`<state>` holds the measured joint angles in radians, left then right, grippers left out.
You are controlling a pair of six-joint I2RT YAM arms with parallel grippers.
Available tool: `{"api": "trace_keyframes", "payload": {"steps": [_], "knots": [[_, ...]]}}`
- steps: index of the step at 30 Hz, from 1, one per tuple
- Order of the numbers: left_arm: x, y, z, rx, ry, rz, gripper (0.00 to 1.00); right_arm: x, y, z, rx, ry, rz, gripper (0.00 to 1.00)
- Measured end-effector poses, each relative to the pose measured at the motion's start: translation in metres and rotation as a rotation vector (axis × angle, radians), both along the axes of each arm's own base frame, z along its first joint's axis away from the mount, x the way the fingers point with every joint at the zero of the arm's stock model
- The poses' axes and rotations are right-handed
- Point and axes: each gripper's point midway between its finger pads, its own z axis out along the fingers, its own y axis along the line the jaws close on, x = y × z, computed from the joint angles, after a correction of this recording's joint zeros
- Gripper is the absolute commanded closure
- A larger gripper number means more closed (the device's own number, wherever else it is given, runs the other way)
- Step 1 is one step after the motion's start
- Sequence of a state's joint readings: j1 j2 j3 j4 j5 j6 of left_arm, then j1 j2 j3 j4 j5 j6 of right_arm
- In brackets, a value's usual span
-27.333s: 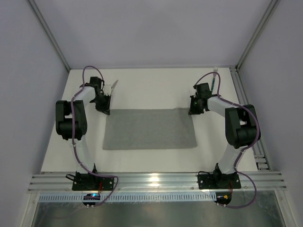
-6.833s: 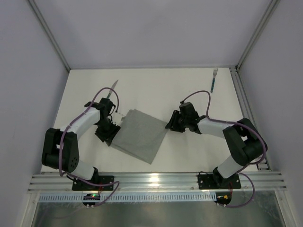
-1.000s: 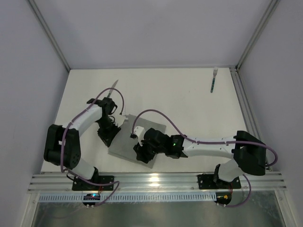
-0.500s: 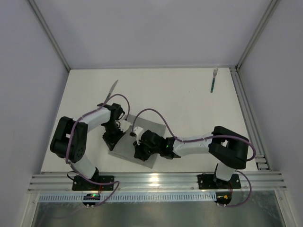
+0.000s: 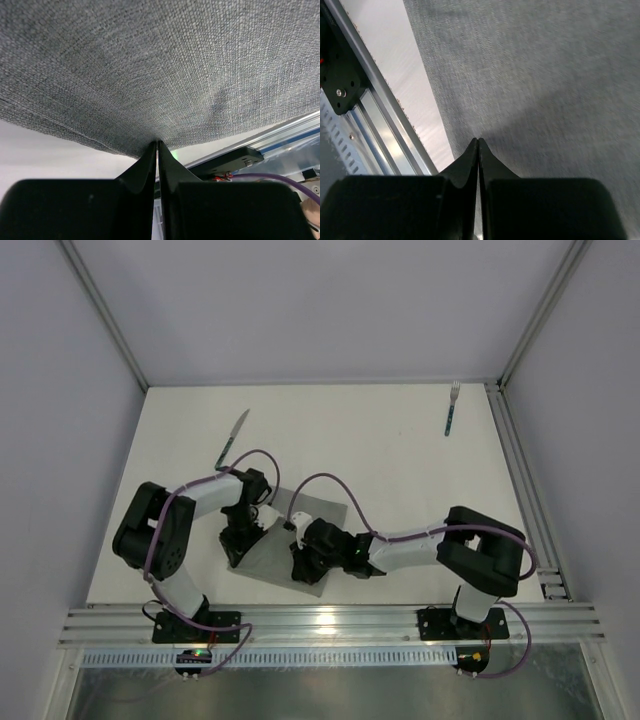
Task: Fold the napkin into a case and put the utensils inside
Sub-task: Smooth out the square-folded napkin at the center of the board.
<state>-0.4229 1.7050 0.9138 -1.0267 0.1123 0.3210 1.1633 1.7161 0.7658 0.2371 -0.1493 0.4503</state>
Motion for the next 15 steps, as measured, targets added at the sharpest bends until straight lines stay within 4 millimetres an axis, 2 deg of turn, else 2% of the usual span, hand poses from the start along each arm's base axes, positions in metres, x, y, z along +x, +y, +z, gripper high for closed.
{"api": "trace_keyframes", "payload": {"steps": [3, 5, 7, 9, 10, 12, 15], "knots": [[0.000, 0.001, 0.001, -0.001, -0.008, -0.001, 0.94, 0.014, -0.021, 0.014, 0.027, 0.027, -0.066, 0.97], [0.000, 0.001, 0.001, 0.002, -0.013, -0.003, 0.94, 0.048, -0.039, 0.035, 0.072, 0.028, -0.174, 0.97], [0.000, 0.002, 0.001, 0.005, -0.017, -0.004, 0.93, 0.092, -0.059, 0.056, 0.124, 0.009, -0.299, 0.97], [0.001, 0.003, 0.001, 0.007, -0.019, -0.005, 0.93, 0.128, -0.077, 0.065, 0.142, -0.001, -0.396, 0.97], [0.001, 0.003, 0.001, 0.008, -0.019, -0.005, 0.93, 0.144, -0.086, 0.066, 0.145, 0.001, -0.437, 0.97], [0.001, 0.003, 0.001, 0.007, -0.019, -0.004, 0.93, 0.163, -0.099, 0.056, 0.127, 0.027, -0.487, 0.97], [0.001, 0.003, 0.001, 0.007, -0.020, -0.005, 0.91, 0.168, -0.108, 0.030, 0.070, 0.090, -0.510, 0.97]]}}
